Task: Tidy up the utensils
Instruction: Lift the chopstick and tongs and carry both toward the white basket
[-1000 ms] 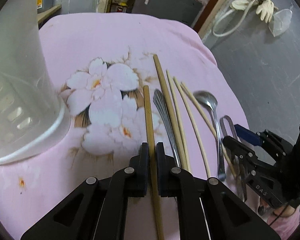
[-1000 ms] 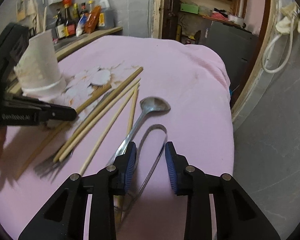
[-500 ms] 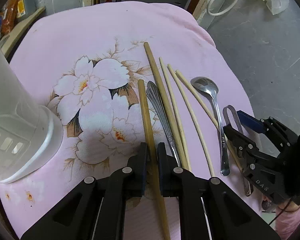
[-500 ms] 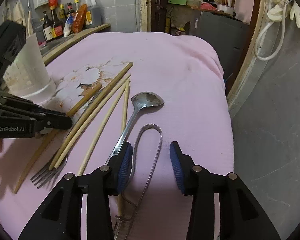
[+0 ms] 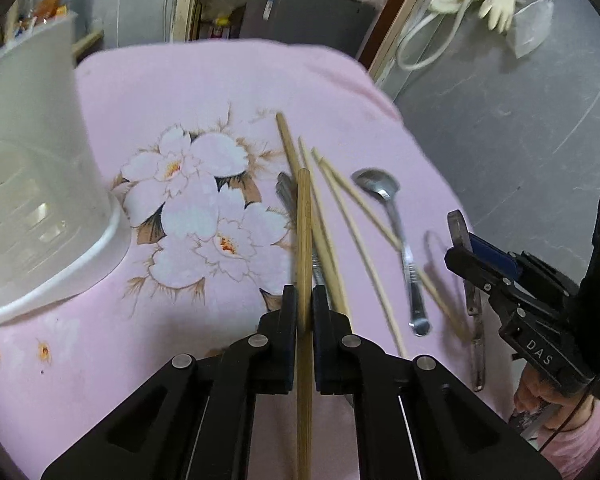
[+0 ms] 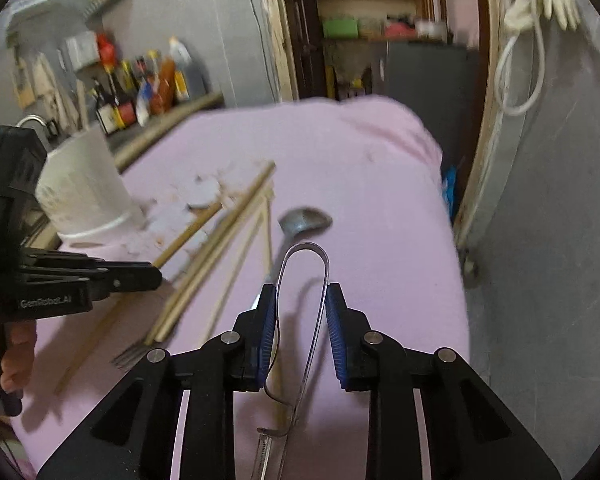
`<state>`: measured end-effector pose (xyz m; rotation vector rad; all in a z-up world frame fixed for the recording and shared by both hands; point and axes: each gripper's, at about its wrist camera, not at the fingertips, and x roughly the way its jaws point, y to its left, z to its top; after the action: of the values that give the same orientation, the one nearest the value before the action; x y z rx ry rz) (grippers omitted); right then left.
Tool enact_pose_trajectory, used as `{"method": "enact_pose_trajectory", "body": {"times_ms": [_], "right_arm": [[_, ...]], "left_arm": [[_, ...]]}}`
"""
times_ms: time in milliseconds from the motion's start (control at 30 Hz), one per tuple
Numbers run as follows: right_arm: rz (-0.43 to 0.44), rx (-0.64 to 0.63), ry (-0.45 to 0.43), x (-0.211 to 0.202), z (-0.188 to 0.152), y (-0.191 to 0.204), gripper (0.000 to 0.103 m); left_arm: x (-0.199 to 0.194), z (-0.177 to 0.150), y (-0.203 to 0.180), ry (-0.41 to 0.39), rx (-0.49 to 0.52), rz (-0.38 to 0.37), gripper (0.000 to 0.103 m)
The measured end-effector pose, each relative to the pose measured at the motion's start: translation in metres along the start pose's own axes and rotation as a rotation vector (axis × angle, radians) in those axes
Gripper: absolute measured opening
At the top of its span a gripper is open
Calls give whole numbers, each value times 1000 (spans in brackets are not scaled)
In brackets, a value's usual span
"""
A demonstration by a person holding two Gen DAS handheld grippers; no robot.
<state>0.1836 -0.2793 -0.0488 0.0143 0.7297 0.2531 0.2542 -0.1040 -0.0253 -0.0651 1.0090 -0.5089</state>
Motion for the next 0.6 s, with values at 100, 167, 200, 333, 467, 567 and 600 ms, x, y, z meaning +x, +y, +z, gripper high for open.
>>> {"method": "enact_pose_trajectory", "body": {"times_ms": [100, 167, 200, 333, 467, 567, 600], "right_arm": [[1, -35, -146, -27, -6, 15, 22], [-6, -67, -249, -43, -10, 26, 22], [-11, -80, -293, -49, -11, 31, 22], [-22, -112, -452, -69, -13, 49, 22], [-12, -149, -568, -83, 1, 66, 22], [19, -160, -624, -91, 19, 76, 22], [29, -161, -637, -94, 21, 78, 22]], "left_arm": [[-21, -10, -6, -125, 27, -31, 5], [-28, -13, -17, -213, 39, -44, 5], [-35, -15, -19, -259, 38, -53, 5], [-56, -23, -23, -401, 28, -61, 5], [-75, -23, -25, -566, 24, -32, 5], [-102, -18, -12, -666, -1, -28, 5], [-108, -15, -9, -695, -11, -26, 5]]}}
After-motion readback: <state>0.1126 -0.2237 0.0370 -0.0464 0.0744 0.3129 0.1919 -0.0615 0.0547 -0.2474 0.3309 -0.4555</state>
